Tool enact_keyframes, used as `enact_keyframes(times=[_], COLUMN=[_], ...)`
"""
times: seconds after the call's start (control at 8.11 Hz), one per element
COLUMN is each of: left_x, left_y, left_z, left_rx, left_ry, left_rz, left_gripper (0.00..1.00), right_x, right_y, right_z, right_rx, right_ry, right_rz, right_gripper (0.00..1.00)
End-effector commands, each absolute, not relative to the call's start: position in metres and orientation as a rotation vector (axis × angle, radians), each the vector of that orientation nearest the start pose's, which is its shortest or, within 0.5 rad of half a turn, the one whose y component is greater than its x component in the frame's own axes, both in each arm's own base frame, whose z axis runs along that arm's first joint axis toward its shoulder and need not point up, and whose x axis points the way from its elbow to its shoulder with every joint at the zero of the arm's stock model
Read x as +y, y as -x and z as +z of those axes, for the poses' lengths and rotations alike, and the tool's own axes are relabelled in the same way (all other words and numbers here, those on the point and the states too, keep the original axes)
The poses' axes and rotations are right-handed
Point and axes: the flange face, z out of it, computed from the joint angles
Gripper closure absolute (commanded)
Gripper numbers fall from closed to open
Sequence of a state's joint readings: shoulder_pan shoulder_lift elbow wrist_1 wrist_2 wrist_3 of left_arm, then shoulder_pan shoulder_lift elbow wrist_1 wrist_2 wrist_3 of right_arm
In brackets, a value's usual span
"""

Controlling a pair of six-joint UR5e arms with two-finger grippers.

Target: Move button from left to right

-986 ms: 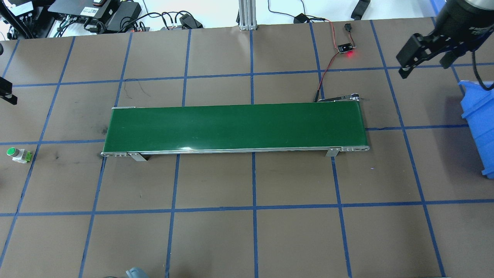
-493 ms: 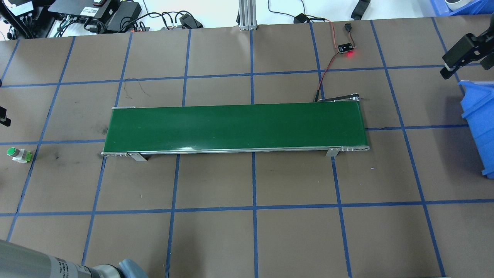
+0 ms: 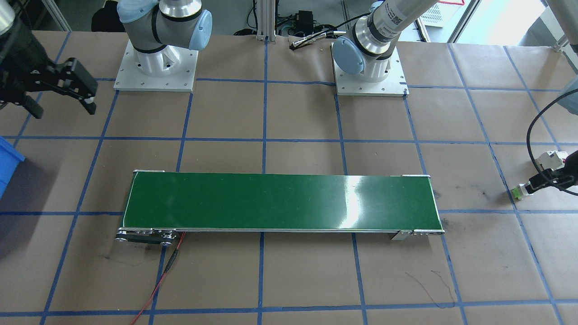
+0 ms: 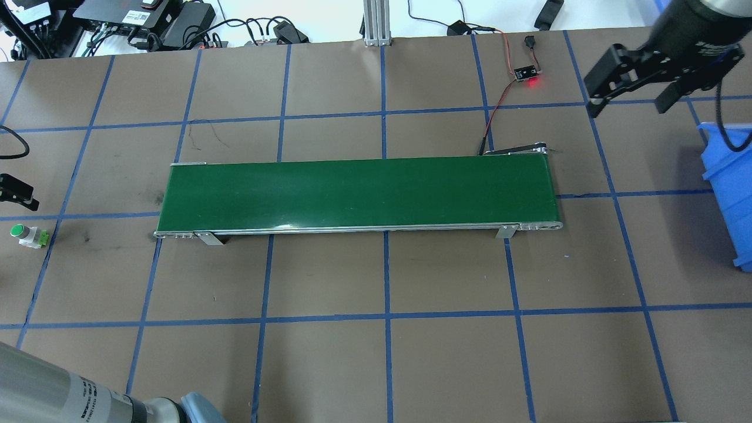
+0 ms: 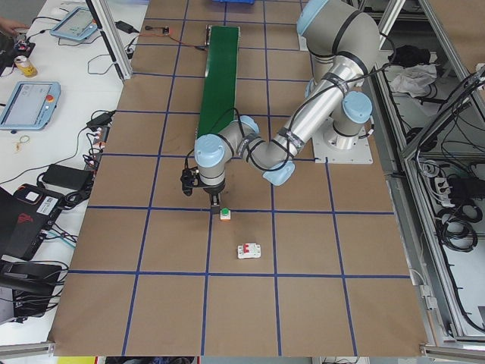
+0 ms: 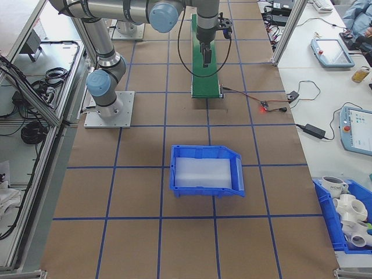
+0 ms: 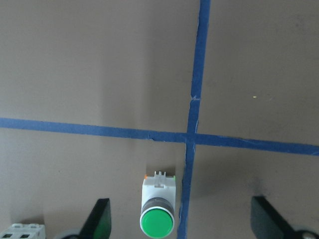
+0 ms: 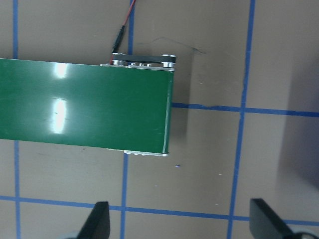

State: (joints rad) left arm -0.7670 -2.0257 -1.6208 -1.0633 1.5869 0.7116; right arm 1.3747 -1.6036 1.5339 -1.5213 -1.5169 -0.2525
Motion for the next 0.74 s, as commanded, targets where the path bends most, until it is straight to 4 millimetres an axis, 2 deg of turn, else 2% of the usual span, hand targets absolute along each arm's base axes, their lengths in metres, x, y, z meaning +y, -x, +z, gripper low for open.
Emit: enact_keyframes(times=[0.0, 0.12, 0.25, 0.37, 0.49, 0.62], left_x=[-0.526, -0.525, -0.524, -0.523, -0.52, -0.518], left_y=[-0.383, -0.384, -0.386, -0.386, -0.383, -0.381], left_z=[0.214, 0.2, 0.188, 0.185, 0.179, 0.177], left_rx=[3.147, 3.153, 3.151, 3.153, 3.161, 3.167], left_ry=[0.166, 0.16, 0.151, 0.153, 0.15, 0.153], left_rz=[0.075, 0.115, 0.157, 0.171, 0.185, 0.189], left_gripper=[0.0, 0.0, 0.0, 0.0, 0.0, 0.11], right_x=[-0.489, -0.493, -0.498, -0.506, -0.511, -0.513], right_y=[-0.137, -0.134, -0.123, -0.091, -0.046, -0.003], right_z=[0.511, 0.512, 0.512, 0.512, 0.512, 0.512], right_rx=[3.086, 3.103, 3.126, 3.134, 3.135, 3.129], right_ry=[0.03, 0.063, 0.153, 0.214, 0.265, 0.404], right_rz=[-0.048, -0.063, -0.078, -0.09, -0.08, -0.082], right_gripper=[0.0, 0.0, 0.0, 0.0, 0.0, 0.0])
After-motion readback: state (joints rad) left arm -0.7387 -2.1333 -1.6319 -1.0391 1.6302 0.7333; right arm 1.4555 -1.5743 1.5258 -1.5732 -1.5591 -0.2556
